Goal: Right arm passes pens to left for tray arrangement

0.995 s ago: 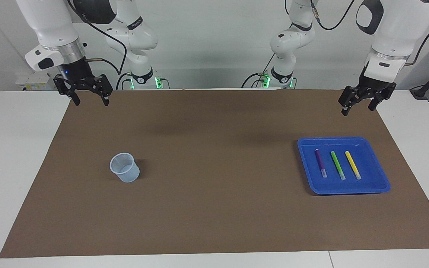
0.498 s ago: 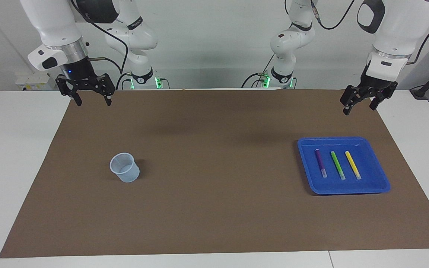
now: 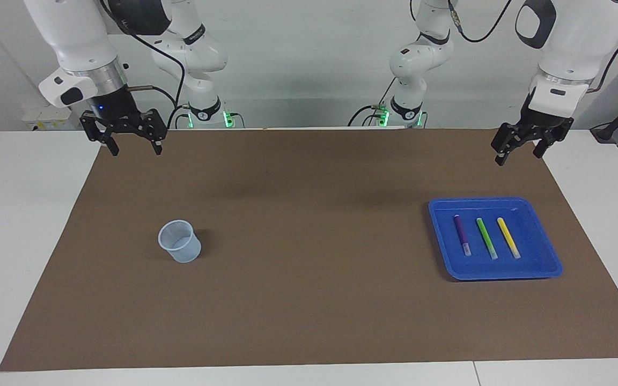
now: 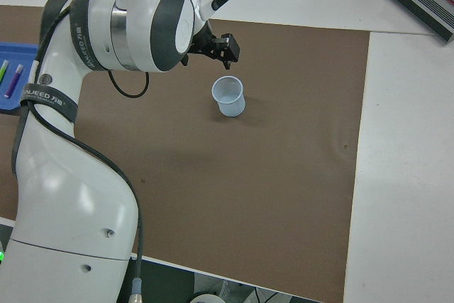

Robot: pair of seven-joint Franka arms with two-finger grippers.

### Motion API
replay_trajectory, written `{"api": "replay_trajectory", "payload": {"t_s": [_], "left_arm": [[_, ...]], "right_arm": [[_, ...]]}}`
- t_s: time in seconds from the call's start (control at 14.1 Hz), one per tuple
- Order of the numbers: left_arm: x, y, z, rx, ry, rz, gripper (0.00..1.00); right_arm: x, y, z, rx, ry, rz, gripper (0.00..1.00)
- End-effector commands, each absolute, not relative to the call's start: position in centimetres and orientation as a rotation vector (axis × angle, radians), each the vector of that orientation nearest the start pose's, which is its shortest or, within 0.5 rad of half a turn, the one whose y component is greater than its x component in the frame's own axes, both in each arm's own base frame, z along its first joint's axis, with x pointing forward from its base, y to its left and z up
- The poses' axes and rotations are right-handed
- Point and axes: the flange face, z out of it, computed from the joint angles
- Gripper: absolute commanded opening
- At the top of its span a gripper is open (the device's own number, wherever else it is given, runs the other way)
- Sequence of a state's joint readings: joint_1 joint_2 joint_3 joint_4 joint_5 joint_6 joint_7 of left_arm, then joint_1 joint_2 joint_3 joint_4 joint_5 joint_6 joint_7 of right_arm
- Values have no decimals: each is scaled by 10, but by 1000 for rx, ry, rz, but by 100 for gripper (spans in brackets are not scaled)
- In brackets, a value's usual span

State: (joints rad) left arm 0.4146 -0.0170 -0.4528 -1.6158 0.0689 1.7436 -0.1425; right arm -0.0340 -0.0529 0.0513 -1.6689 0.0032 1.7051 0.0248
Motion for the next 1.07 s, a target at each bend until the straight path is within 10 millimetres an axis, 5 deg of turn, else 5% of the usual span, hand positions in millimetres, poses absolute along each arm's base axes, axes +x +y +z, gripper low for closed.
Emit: {"api": "replay_trajectory", "payload": {"t_s": [0.0,1.0], "left_arm": [[549,-18,636,-3078,-169,-231,100],[550,-18,631,-3084,-165,-214,100]], "right_arm": [[553,8,620,-3127,11,-112,100],[550,7,612,-3126,29,-112,100]]}}
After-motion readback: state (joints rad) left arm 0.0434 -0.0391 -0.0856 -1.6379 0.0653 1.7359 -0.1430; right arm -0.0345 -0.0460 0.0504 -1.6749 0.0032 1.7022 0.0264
